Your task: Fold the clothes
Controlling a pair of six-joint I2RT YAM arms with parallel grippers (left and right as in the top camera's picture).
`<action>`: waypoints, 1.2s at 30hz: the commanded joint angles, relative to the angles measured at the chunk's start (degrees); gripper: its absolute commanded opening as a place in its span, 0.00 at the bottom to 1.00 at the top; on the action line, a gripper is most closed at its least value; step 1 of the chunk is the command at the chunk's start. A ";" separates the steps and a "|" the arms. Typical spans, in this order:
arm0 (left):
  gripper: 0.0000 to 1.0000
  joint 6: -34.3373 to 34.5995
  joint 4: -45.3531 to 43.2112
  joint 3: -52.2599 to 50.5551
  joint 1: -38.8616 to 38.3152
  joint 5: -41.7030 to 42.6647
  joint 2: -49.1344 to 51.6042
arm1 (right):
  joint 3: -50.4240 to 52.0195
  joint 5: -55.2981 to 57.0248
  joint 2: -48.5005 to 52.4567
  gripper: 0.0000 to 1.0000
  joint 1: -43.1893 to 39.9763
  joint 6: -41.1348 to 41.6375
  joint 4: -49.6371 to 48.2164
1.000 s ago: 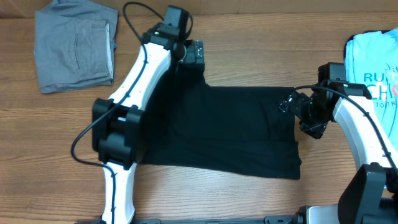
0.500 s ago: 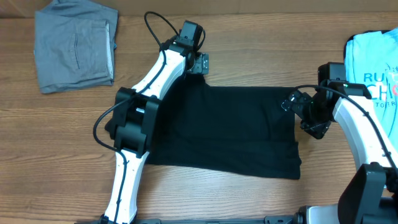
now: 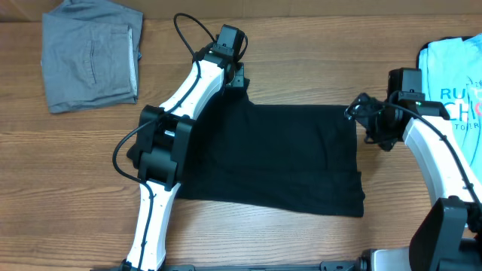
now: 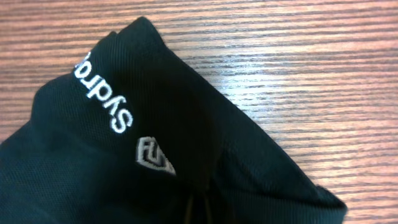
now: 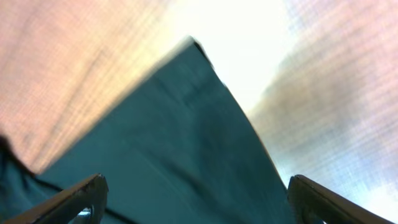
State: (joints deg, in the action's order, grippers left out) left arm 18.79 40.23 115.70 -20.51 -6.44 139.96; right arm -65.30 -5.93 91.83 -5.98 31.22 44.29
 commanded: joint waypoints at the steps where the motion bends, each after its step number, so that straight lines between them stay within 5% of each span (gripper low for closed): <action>1: 0.04 -0.57 -0.15 1.14 0.33 -1.05 1.27 | -0.42 0.79 0.90 0.93 -0.11 -1.70 -3.39; 14: 0.04 -0.59 0.44 1.14 0.33 -1.05 1.27 | -7.96 1.99 15.85 0.84 -0.09 -4.28 -8.35; 22: 0.04 -0.57 0.46 1.14 0.28 -1.03 1.29 | -9.46 2.27 20.02 0.69 -0.07 -4.31 -8.17; 36: 0.04 -0.59 0.87 1.14 0.24 -1.03 1.29 | -9.46 3.69 24.00 0.58 2.54 -4.44 -8.41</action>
State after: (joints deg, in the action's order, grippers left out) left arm 18.65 40.77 115.70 -20.51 -6.52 139.96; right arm -73.76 -3.36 113.99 -4.19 26.76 36.01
